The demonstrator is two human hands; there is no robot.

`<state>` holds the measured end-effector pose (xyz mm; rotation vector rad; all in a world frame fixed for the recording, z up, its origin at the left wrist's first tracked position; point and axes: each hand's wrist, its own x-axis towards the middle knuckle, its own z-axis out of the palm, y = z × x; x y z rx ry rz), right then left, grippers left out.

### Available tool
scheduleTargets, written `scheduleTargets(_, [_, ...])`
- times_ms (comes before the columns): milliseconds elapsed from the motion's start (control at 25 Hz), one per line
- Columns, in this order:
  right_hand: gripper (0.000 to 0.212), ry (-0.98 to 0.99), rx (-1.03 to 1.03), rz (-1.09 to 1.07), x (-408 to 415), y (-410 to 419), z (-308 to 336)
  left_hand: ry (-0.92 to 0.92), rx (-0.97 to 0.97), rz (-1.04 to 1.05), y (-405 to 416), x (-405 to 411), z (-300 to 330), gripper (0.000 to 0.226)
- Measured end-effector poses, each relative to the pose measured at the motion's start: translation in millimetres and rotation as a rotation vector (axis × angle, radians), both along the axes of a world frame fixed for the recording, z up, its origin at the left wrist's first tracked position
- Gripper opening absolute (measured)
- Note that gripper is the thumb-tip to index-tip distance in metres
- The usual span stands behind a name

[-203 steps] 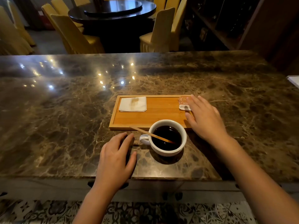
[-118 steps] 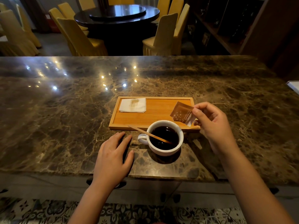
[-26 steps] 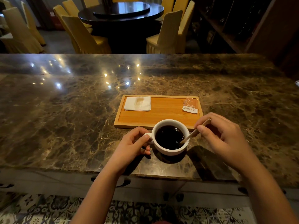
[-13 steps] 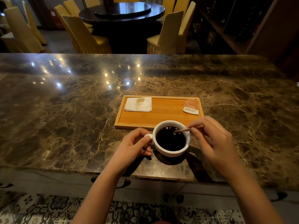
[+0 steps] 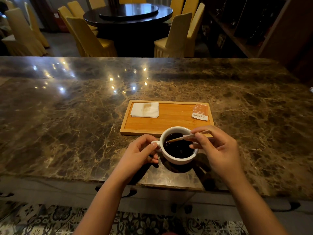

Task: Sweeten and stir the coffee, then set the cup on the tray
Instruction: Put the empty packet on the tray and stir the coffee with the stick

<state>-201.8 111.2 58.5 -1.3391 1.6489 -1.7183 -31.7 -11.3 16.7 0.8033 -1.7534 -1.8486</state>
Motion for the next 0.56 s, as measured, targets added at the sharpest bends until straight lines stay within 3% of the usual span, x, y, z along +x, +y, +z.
scheduleTargets(160, [0.013, 0.381, 0.045, -0.101, -9.3, 4.9, -0.8, -0.001, -0.002, 0.001, -0.3, 0.0, -0.1, 0.015])
scheduleTargets(320, [0.011, 0.508, 0.132, -0.065, -11.0, 8.7, 9.6, 0.006, 0.011, 0.007, 0.5, -0.2, -0.1, 0.014])
scheduleTargets(400, [0.013, 0.449, 0.147, -0.035, -10.7, 9.8, 13.2, 0.007, 0.012, 0.010, 0.8, -0.2, 0.1, 0.014])
scheduleTargets(560, [0.014, 0.054, 0.091, 0.096, -2.7, 5.0, 9.7, 0.001, 0.001, 0.011, 0.7, -0.4, -0.3, 0.014])
